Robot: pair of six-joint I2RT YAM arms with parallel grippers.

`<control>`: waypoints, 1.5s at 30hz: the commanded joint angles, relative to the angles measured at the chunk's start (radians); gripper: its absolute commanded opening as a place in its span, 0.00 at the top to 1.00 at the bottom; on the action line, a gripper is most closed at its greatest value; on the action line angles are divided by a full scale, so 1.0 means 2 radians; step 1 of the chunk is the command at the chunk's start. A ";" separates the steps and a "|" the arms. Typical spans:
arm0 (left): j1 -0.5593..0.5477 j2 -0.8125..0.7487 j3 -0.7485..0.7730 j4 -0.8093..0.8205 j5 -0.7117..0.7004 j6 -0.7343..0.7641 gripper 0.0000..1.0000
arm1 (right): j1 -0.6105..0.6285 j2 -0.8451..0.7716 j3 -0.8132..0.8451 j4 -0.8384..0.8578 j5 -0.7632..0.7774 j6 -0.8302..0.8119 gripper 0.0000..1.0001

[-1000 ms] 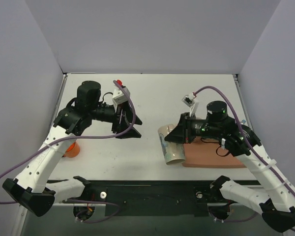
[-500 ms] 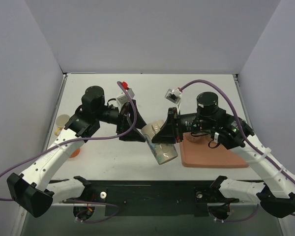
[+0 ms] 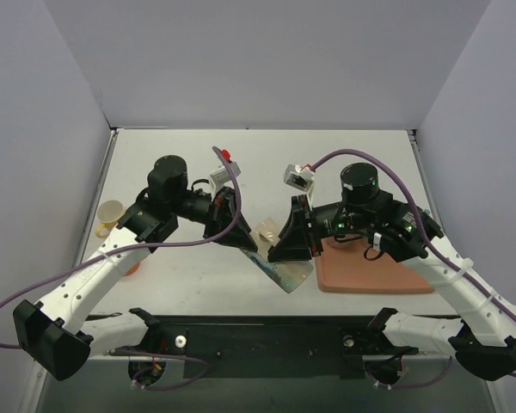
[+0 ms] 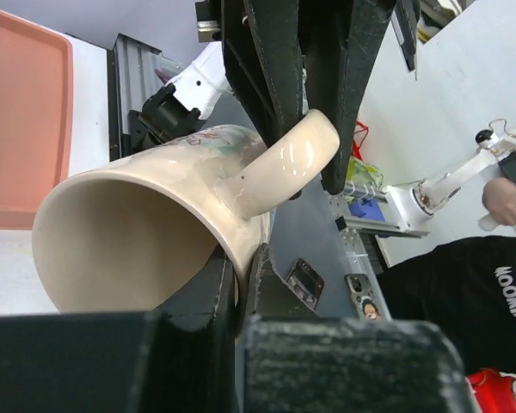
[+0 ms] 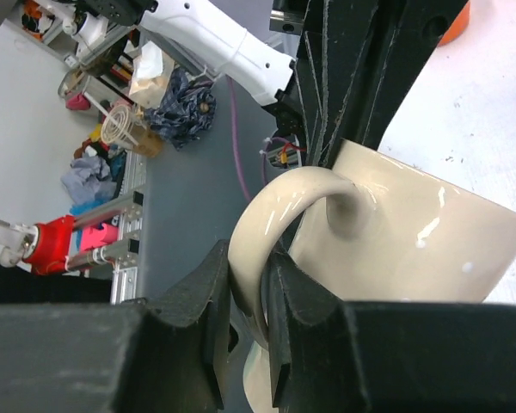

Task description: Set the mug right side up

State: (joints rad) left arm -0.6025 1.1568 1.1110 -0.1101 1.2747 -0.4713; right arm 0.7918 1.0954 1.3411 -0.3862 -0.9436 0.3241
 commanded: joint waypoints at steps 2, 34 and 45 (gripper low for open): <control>-0.010 -0.017 0.009 -0.019 -0.007 0.028 1.00 | -0.050 -0.007 -0.007 0.070 0.050 0.001 1.00; 0.261 0.160 0.069 -0.290 -0.704 0.405 1.00 | -0.074 -0.050 -0.144 -0.034 0.525 0.031 0.06; 0.275 0.186 0.063 -0.289 -0.640 0.374 1.00 | -0.075 -0.061 -0.151 -0.042 0.541 0.029 0.06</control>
State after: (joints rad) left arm -0.0601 1.5299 1.2198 -0.7658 -0.0624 0.2966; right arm 0.6426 0.9962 1.0542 -0.4526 0.0898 0.3744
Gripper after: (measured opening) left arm 0.085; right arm 0.941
